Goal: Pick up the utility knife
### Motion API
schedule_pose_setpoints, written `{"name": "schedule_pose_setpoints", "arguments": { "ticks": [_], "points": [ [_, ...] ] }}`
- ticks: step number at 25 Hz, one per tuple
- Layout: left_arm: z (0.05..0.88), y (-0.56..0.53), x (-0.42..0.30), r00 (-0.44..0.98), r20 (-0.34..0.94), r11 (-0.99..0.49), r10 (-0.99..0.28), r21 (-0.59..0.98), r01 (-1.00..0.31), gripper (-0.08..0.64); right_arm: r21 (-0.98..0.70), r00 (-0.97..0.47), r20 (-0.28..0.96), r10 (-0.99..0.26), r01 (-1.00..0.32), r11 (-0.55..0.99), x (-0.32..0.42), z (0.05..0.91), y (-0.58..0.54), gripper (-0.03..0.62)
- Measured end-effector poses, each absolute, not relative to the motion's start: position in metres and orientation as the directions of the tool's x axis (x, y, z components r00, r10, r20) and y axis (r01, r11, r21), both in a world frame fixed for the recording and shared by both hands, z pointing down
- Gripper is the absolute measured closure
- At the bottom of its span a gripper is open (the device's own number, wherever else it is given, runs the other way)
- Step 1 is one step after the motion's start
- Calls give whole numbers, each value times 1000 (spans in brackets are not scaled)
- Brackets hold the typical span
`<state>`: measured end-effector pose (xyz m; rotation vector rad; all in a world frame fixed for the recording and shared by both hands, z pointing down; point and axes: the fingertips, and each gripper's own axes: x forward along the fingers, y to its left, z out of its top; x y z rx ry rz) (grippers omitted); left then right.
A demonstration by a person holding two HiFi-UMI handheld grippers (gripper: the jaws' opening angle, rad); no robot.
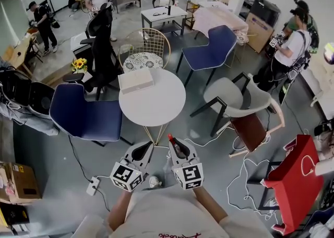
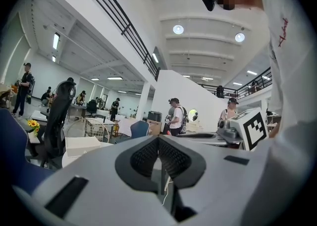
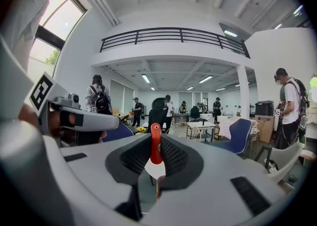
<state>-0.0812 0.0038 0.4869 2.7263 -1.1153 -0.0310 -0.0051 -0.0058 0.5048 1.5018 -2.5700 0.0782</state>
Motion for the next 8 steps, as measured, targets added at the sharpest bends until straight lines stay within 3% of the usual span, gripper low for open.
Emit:
{"name": "schedule_pose_setpoints", "arguments": {
  "ticks": [8],
  "points": [
    [483,5,-77,719,51,-702,-693,177,-690,546,30,-469,165,-868,-877,479,-2,503,-4,528]
  ]
}}
